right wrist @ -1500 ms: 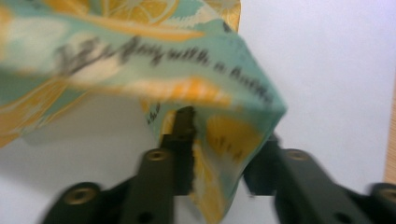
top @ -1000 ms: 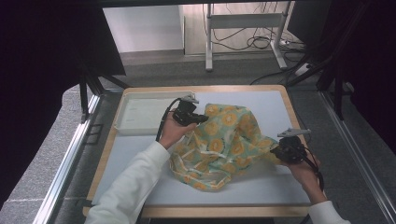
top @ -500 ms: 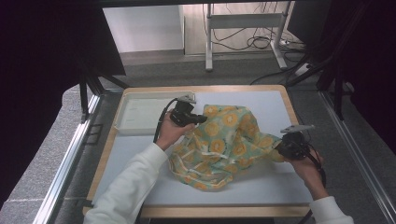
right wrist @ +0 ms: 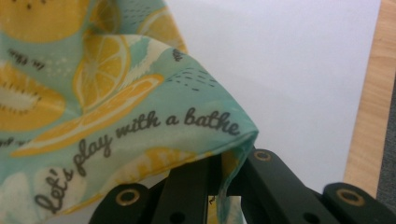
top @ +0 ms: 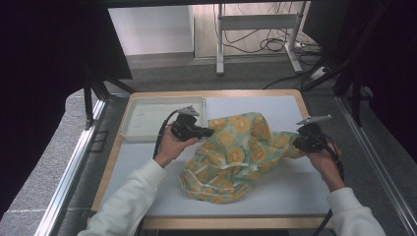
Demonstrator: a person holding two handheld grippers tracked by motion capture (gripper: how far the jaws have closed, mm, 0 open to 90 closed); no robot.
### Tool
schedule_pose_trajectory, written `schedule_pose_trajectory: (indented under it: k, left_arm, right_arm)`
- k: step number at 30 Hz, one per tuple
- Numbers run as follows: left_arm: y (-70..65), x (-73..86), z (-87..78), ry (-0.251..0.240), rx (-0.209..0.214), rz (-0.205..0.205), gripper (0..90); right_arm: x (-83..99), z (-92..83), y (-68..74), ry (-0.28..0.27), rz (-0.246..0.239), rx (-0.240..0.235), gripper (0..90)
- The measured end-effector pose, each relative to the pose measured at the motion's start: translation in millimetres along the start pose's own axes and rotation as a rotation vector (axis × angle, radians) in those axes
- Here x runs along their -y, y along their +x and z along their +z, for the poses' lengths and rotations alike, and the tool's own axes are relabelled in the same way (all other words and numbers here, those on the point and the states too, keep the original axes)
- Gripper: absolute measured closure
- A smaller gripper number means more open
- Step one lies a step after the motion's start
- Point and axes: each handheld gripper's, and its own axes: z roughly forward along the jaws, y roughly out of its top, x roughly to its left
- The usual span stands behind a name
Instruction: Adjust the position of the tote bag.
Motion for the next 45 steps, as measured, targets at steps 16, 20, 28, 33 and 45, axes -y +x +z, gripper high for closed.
schedule_pose_trajectory:
  k: [16, 20, 28, 33, 45]
  left_arm:
    - [-13.7, 17.6, -12.7, -0.019, 0.03, -0.011, 89.6]
    - [-15.9, 19.2, -10.1, -0.016, 0.021, -0.009, 89.6]
    - [-11.4, 24.9, -3.5, -0.015, 0.024, -0.033, 89.5]
    - [-10.1, 28.3, -0.4, -0.023, 0.032, -0.038, 89.4]
    - [-6.5, 31.7, 1.9, -0.015, 0.008, -0.039, 89.3]
  right_arm:
    - [-64.9, 42.5, -26.9, 0.019, 0.003, 0.024, 89.1]
    - [-79.1, 58.6, -31.1, 0.025, -0.006, 0.022, 89.0]
    - [-67.5, 83.0, -31.6, 0.055, 0.0, -0.006, 89.0]
    - [-60.1, 79.3, -36.4, 0.065, 0.008, -0.006, 89.0]
    - [-51.2, 65.5, -34.8, 0.04, -0.016, -0.032, 87.3]
